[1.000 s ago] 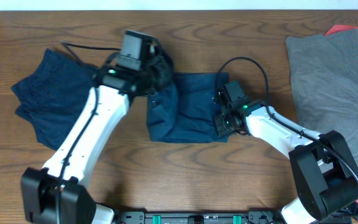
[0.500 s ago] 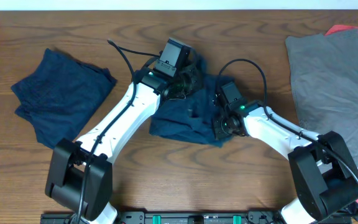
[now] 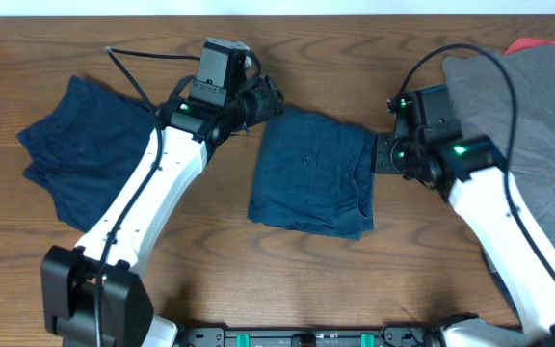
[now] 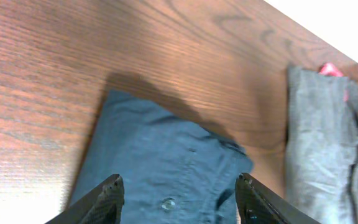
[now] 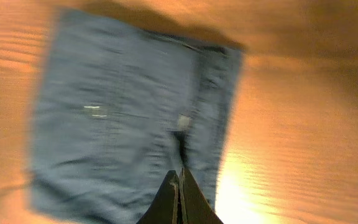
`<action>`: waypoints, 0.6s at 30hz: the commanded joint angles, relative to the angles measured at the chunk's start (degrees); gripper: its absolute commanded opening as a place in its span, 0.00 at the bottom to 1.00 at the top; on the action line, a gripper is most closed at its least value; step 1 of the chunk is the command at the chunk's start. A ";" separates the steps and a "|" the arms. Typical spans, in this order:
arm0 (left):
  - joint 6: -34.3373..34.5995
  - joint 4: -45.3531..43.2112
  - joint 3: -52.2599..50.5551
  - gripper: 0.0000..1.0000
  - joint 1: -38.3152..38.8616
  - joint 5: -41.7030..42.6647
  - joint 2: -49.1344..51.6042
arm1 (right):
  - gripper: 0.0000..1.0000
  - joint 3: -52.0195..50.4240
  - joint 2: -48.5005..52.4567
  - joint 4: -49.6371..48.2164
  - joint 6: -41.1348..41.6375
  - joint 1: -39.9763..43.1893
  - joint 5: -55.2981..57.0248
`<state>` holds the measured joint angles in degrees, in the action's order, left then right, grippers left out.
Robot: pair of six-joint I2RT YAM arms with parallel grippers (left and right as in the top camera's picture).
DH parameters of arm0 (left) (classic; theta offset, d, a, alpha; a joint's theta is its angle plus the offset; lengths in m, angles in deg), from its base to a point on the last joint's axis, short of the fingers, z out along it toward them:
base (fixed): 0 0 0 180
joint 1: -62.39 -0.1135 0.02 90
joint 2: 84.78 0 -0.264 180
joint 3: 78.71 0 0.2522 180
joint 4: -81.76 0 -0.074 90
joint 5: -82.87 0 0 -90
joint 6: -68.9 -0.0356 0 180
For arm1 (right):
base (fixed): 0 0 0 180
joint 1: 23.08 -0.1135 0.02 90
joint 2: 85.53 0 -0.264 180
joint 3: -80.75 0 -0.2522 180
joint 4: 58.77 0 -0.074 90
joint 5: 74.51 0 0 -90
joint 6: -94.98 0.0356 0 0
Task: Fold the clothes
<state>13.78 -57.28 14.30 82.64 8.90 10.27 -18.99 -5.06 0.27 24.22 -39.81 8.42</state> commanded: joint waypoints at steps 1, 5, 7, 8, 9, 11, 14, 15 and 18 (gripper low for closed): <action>-3.82 0.94 0.59 0.59 0.09 -2.01 3.39 | 0.01 -0.55 0.76 -0.17 -4.22 -2.86 -9.18; -4.46 2.23 -0.07 0.59 0.07 -1.99 8.81 | 0.01 -2.80 3.87 -0.26 -4.42 -7.19 -10.69; -4.44 3.23 -0.17 0.59 0.07 -1.95 11.47 | 0.01 -4.22 6.03 -0.48 -3.34 -8.76 -11.02; -4.44 3.87 -0.17 0.59 0.15 -1.92 12.96 | 0.01 -5.11 7.32 -0.90 -2.75 -9.42 -11.23; -4.42 4.61 -0.22 0.59 0.20 -1.92 14.51 | 0.01 -6.12 8.61 -1.68 -2.23 -9.99 -11.43; -4.42 6.27 -0.22 0.59 0.39 -1.77 16.90 | 0.01 -8.15 10.97 -3.52 -1.95 -10.95 -12.00; -4.42 10.10 -0.22 0.58 0.72 -0.94 20.09 | 0.01 -10.64 14.78 -4.52 -1.88 -11.65 -11.19; -4.44 11.82 -0.22 0.58 0.81 -0.35 20.87 | 0.01 -11.30 15.82 -4.61 -1.88 -11.67 -10.64; -4.44 17.70 -0.26 0.54 1.22 0.44 22.08 | 0.01 -13.25 18.73 -4.50 1.79 -11.10 -4.83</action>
<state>10.21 -42.66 14.14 83.27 8.58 31.64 -30.62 11.64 -4.34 22.80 -51.07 -1.16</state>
